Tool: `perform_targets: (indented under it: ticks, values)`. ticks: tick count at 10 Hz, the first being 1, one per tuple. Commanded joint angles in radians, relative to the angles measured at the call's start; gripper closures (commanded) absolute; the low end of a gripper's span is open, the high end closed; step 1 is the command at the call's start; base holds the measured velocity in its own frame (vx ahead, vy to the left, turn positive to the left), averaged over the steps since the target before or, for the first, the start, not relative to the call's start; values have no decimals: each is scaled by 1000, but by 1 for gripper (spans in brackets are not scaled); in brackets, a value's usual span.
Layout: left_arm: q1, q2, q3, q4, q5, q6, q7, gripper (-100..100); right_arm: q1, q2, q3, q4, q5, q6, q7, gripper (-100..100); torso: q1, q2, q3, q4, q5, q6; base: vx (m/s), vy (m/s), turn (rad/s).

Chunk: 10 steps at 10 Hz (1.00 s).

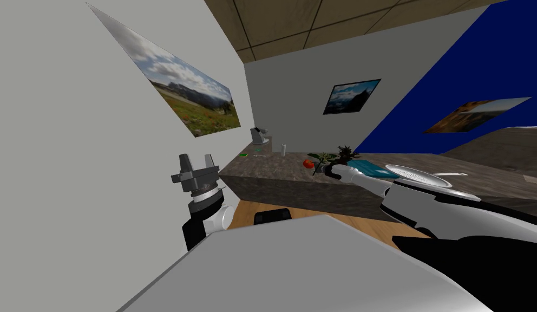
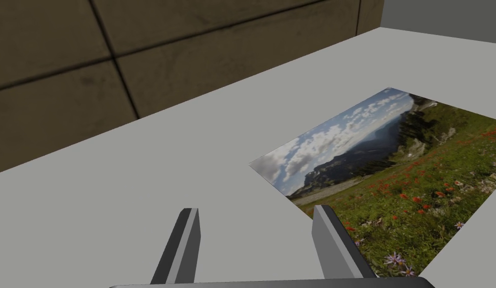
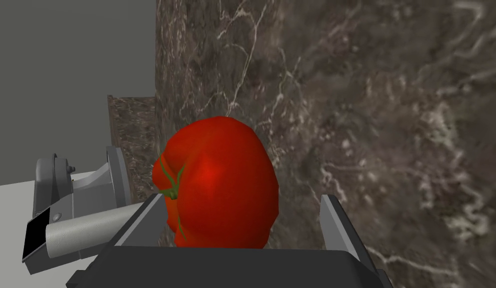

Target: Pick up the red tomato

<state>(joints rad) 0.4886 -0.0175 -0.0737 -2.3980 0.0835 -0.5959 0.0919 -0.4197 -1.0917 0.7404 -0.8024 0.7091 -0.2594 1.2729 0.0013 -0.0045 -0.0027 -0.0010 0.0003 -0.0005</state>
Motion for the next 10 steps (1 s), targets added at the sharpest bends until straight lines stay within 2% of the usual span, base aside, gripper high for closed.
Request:
perform_targets:
  ticks: [1, 3, 4, 6, 7, 9, 10]
  values:
    - [0, 0, 0, 0, 0, 0, 0, 0, 8, 3, -13, 12, -50, -14, 50, -100, 0, 0, 0, 0, 0, 0, 59, 37, -29]
    - [0, 0, 0, 0, 0, 0, 0, 0, 8, 3, -13, 12, -61, -14, 86, -100, -1, 1, 1, 0, 0, -1, 9, 9, 0]
    - [0, 0, 0, 0, 0, 0, 0, 0, 27, -4, -26, 18, -108, -33, 124, -100, -2, 2, 1, 0, -1, -1, 38, 23, -32]
    - [0, 0, 0, 0, 0, 0, 0, 0, 27, -4, -26, 18, -142, -33, 176, -100, 0, 0, 0, 0, -1, -1, 36, 28, -17]
    - [0, 0, 0, 0, 0, 0, 0, 0, 45, -10, -39, 24, -184, -52, 208, -100, 0, 1, 0, 0, -1, -1, 38, 34, -32]
    - [0, 0, 0, 0, 0, 0, 0, 0, 45, -10, -39, 24, -223, -52, 264, -100, 1, 0, 0, 0, 0, -1, 42, 30, -18]
    - [0, 0, 0, 0, 0, 0, 0, 0, 64, -17, -52, 30, -263, -70, 292, -100, 0, 0, 0, 0, -1, -2, 50, 37, -39]
